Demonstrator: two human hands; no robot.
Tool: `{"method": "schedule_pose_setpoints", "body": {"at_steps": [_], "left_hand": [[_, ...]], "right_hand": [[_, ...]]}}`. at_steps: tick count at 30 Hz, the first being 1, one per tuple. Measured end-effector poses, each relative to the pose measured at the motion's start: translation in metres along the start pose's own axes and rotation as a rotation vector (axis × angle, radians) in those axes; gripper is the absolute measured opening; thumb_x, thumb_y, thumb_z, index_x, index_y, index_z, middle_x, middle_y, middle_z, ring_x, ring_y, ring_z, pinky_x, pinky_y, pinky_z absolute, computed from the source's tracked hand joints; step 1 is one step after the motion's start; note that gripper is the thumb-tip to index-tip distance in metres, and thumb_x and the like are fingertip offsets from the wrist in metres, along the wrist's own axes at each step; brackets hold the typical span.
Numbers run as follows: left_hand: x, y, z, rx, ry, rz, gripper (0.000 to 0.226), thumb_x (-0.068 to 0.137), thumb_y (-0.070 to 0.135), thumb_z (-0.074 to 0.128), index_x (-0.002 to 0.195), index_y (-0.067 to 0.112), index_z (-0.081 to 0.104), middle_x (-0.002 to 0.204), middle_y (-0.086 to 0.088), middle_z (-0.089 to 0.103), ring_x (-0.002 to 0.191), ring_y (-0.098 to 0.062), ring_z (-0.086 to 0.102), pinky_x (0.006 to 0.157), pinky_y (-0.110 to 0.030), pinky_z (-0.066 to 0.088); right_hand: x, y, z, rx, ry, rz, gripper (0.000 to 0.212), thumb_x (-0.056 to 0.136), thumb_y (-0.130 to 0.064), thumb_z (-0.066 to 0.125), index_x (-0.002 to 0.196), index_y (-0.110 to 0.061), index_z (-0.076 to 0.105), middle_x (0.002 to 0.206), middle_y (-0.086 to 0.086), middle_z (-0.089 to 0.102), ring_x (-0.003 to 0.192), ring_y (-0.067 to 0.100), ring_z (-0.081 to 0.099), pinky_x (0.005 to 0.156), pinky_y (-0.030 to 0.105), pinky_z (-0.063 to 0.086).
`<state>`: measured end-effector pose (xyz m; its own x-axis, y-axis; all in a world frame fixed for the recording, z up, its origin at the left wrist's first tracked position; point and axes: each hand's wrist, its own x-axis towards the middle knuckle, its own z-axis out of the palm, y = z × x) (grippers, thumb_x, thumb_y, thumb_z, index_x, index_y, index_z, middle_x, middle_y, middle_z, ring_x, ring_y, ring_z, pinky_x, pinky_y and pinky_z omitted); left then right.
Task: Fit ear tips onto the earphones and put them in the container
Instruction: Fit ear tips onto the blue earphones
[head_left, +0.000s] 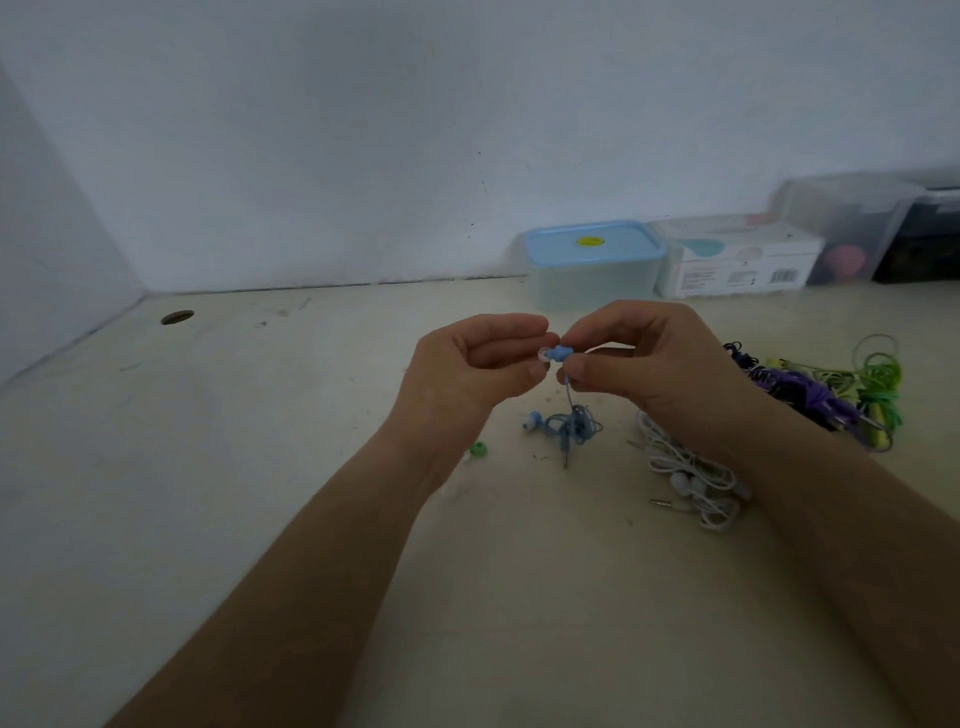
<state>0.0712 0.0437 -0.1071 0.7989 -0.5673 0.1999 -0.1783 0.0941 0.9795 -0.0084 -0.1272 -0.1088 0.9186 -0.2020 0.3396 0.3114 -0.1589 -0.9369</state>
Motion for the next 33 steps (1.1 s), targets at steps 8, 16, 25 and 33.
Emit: {"method": "schedule_pose_setpoints", "body": {"at_steps": [8, 16, 25, 33], "left_hand": [[-0.0005, 0.0004, 0.0004, 0.046, 0.047, -0.003, 0.028, 0.082, 0.003, 0.075, 0.105, 0.018, 0.071, 0.098, 0.0, 0.077, 0.093, -0.013, 0.073, 0.083, -0.025, 0.058], [-0.0016, 0.0021, 0.0002, 0.106, 0.05, 0.014, 0.028, 0.08, 0.005, 0.077, 0.102, 0.02, 0.071, 0.095, 0.003, 0.077, 0.092, -0.012, 0.073, 0.083, -0.027, 0.059], [-0.0022, 0.0051, -0.0005, -0.045, 0.015, -0.034, 0.025, 0.08, 0.002, 0.075, 0.101, 0.014, 0.07, 0.096, -0.006, 0.077, 0.089, -0.02, 0.074, 0.08, -0.027, 0.058], [-0.0028, 0.0036, 0.0011, -0.092, -0.017, -0.066, 0.04, 0.06, 0.022, 0.075, 0.098, 0.014, 0.069, 0.092, -0.004, 0.077, 0.088, -0.02, 0.075, 0.077, -0.025, 0.059]], "right_hand": [[0.0005, -0.0002, -0.0006, -0.037, -0.002, 0.001, 0.013, 0.082, 0.004, 0.073, 0.093, -0.002, 0.072, 0.09, 0.015, 0.074, 0.085, 0.032, 0.074, 0.078, 0.032, 0.06], [0.001, 0.0014, -0.0003, -0.01, 0.012, 0.03, 0.015, 0.082, 0.004, 0.072, 0.096, 0.002, 0.07, 0.09, 0.013, 0.075, 0.083, 0.029, 0.074, 0.076, 0.029, 0.059], [0.0022, 0.0029, -0.0025, 0.05, -0.003, 0.029, 0.013, 0.08, 0.005, 0.072, 0.09, -0.004, 0.072, 0.085, 0.015, 0.075, 0.078, 0.025, 0.072, 0.074, 0.028, 0.058], [0.0018, 0.0029, -0.0035, 0.026, -0.038, 0.031, 0.012, 0.081, 0.004, 0.071, 0.091, -0.004, 0.073, 0.086, 0.017, 0.074, 0.079, 0.024, 0.072, 0.077, 0.03, 0.059]]}}
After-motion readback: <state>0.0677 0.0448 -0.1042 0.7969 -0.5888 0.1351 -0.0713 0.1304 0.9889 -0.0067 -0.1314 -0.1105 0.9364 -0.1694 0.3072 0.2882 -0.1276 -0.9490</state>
